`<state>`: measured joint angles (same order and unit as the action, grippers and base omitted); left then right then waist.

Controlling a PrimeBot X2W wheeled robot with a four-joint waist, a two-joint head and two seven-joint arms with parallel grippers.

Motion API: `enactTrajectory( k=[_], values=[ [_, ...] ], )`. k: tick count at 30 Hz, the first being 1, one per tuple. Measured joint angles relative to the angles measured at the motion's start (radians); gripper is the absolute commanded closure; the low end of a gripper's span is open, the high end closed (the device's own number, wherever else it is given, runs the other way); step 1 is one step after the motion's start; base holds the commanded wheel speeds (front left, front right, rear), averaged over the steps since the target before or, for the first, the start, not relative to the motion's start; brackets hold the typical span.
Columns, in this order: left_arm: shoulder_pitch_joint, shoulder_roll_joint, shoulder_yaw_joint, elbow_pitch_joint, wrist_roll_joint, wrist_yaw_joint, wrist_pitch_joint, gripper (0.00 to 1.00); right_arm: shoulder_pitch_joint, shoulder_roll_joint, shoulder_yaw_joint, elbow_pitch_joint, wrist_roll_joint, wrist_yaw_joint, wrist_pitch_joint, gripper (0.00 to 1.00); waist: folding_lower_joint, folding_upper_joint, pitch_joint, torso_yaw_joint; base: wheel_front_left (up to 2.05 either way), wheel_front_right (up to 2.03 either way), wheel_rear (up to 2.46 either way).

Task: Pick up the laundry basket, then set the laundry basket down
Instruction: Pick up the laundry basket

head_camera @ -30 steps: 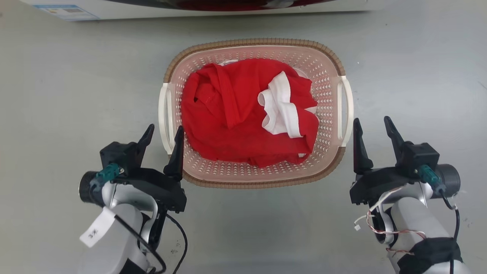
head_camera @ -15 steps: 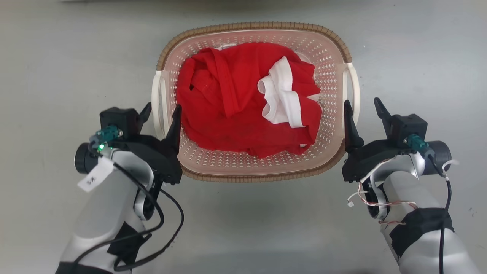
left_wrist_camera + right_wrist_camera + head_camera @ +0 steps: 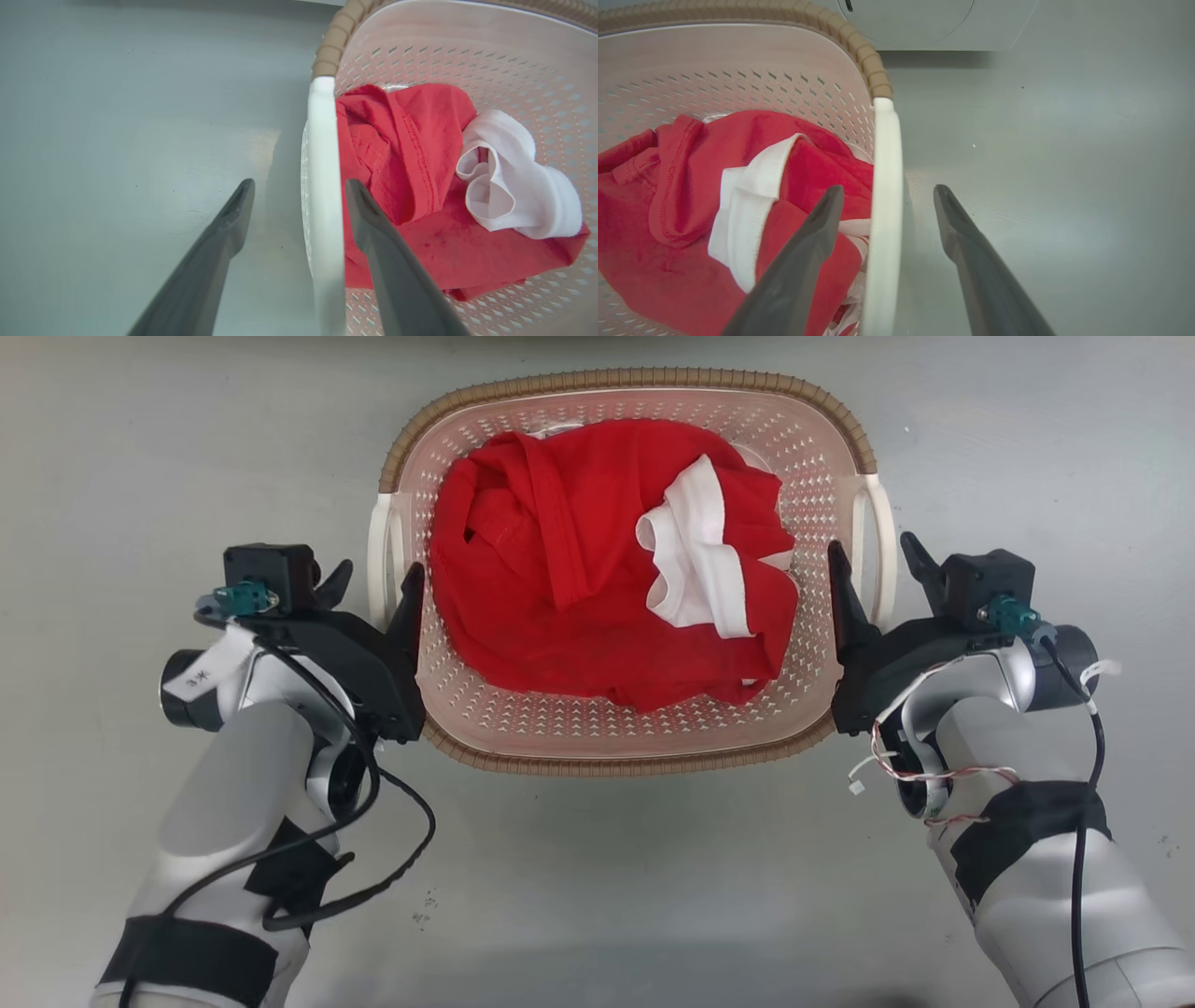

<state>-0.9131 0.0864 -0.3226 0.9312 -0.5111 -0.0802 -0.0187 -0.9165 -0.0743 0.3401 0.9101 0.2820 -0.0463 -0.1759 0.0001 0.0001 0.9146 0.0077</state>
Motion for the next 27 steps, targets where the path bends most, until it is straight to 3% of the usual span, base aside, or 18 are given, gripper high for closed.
enactTrajectory(
  k=[1,2,3,15,27],
  values=[
    [-0.007,0.0,0.003,0.008,-0.006,0.0,0.004,0.0,-0.008,0.0,0.004,0.008,0.0,0.004,0.0,0.0,0.0,0.0,0.001,0.0,0.0,0.0,0.0],
    [-0.013,-0.001,0.006,0.018,-0.012,0.0,0.008,0.56,-0.017,0.001,0.005,0.016,0.0,0.004,0.0,0.67,0.0,0.0,0.002,0.0,0.0,0.0,0.0],
    [-0.021,-0.001,0.009,0.029,-0.02,0.0,0.01,1.0,-0.024,0.001,0.005,0.024,0.001,0.004,0.0,1.0,-0.0001,0.0,0.003,0.001,0.0,0.0,0.0],
    [-0.068,-0.028,0.017,0.122,-0.042,-0.026,0.002,1.0,-0.061,0.016,0.009,0.113,0.036,0.035,0.002,1.0,-0.0001,-0.0001,-0.002,0.005,0.0,0.0,0.0],
    [-0.06,-0.057,0.004,0.234,-0.049,-0.035,-0.001,1.0,-0.052,0.028,0.025,0.209,0.059,0.052,-0.001,1.0,-0.0001,0.0,-0.085,0.003,0.0,0.0,0.0]
  ],
)
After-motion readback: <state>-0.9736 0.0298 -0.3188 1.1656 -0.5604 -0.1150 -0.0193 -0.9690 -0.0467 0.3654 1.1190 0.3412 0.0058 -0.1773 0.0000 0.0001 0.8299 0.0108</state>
